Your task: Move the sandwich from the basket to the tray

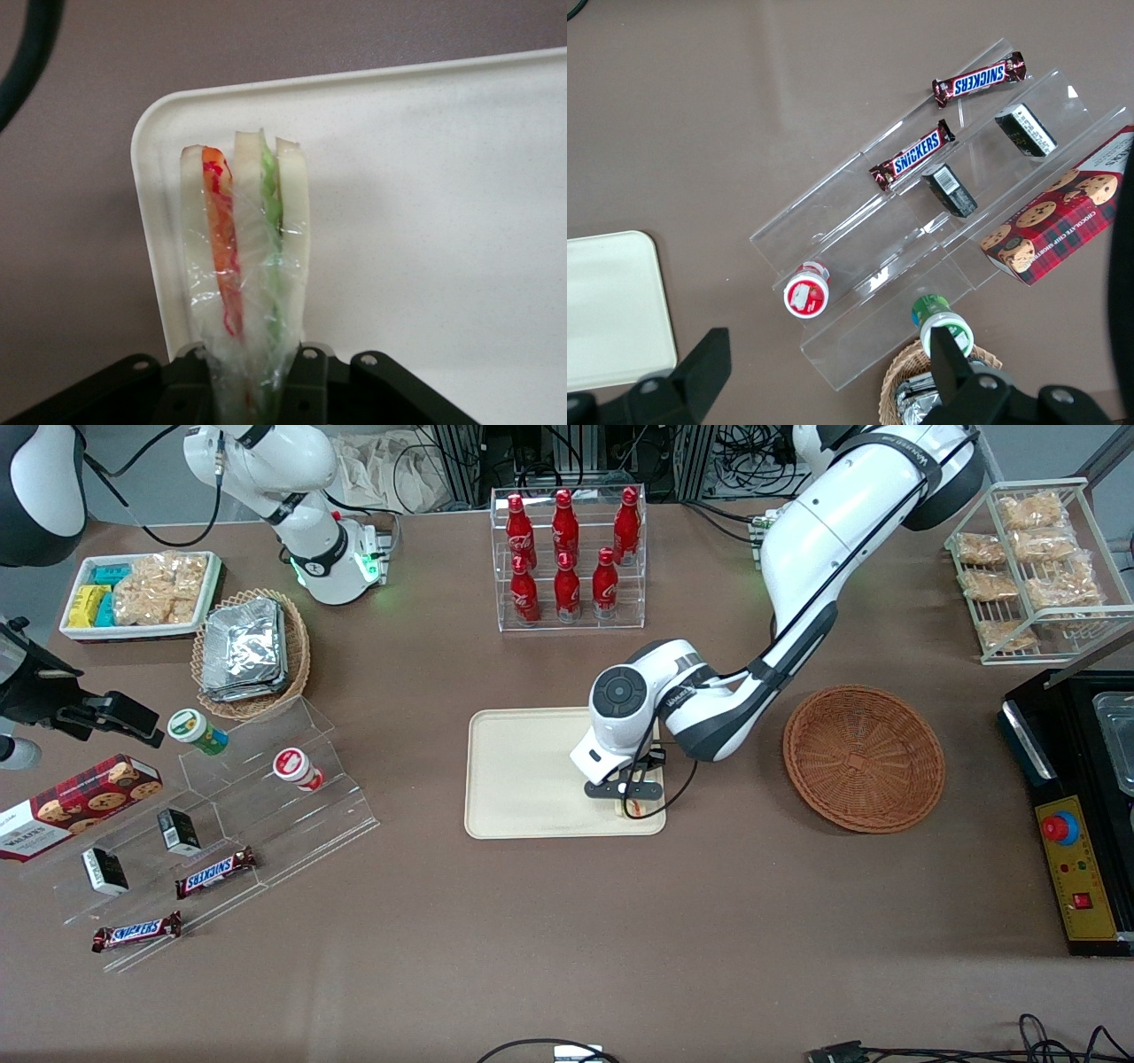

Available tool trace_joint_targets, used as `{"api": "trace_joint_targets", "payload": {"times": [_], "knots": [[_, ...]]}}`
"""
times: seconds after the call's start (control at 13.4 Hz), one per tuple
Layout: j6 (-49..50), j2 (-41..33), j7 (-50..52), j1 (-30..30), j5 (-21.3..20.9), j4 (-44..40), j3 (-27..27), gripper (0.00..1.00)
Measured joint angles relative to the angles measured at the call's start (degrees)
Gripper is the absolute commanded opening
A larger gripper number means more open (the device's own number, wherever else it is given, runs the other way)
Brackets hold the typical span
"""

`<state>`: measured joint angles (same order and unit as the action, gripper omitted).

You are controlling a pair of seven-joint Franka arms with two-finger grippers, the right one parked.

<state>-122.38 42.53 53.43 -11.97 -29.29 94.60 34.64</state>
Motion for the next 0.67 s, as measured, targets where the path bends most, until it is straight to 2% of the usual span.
{"api": "trace_joint_targets", "payload": {"times": [0.67], "knots": [[-0.4, -2.2, 3.0, 0.5, 0.0, -0.7, 0.3, 1.00]]}}
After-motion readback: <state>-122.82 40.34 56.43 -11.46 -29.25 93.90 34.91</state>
